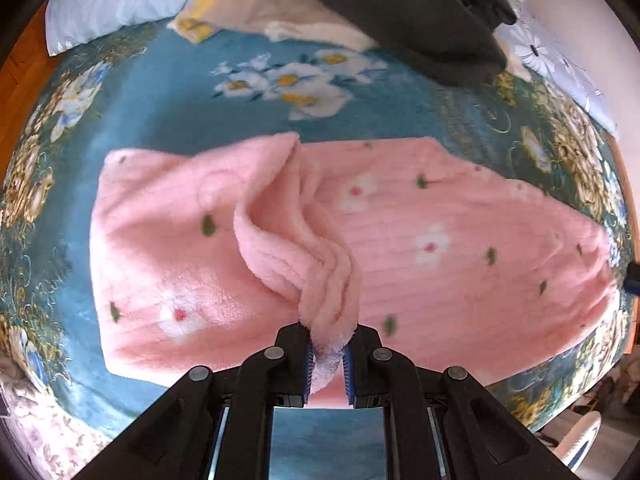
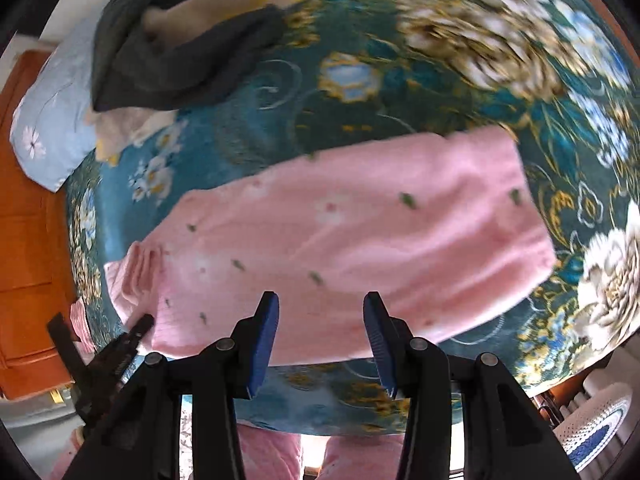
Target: Fold clothes
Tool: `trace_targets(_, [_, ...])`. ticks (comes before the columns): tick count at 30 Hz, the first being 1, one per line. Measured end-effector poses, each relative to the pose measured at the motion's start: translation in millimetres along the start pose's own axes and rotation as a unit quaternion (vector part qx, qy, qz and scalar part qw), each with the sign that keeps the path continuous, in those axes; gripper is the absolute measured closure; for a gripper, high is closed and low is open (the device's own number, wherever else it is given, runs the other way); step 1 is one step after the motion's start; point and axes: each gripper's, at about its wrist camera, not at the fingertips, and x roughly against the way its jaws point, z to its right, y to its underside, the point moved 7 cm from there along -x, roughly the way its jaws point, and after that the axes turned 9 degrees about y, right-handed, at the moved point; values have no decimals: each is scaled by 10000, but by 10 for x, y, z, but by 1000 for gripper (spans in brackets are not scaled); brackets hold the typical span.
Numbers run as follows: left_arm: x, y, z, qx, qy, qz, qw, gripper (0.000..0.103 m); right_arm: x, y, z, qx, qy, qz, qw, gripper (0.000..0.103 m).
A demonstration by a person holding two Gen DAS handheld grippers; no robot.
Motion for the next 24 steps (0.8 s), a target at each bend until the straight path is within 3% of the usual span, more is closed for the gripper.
trace_targets(2, [5,-8,86,5,65,13,10000,90,-42,19,90,-59,-84,-30,9999,58])
trace_targets(11, [-266,298,85,364,190,-736,9964,86,-269,145,45,10,-301,-183,9994,58])
trace_targets(14, [-296,302,201,263,489,-1024,9932,65,-279,158,70,-141,-299,-125,9994,58])
trace_targets(16, [-224,295,317,87,923,-1194,9885,61,-283,168,111,-307,-273,-103,9991,58])
trace_targets(17, [-146,275,370,-22,1167,-1205,9858,59,-284,172,131,-390,-260,-92,9989,58])
trace_targets(20, [131,66,186,91,1326,-669,9889,51,-273,226,84,-547,-309,-60,9980,58])
trace_targets(24, [209,-93,-614,1291,598,-290,9894,50,-333,291,-432,-116,-706,-122,9974,58])
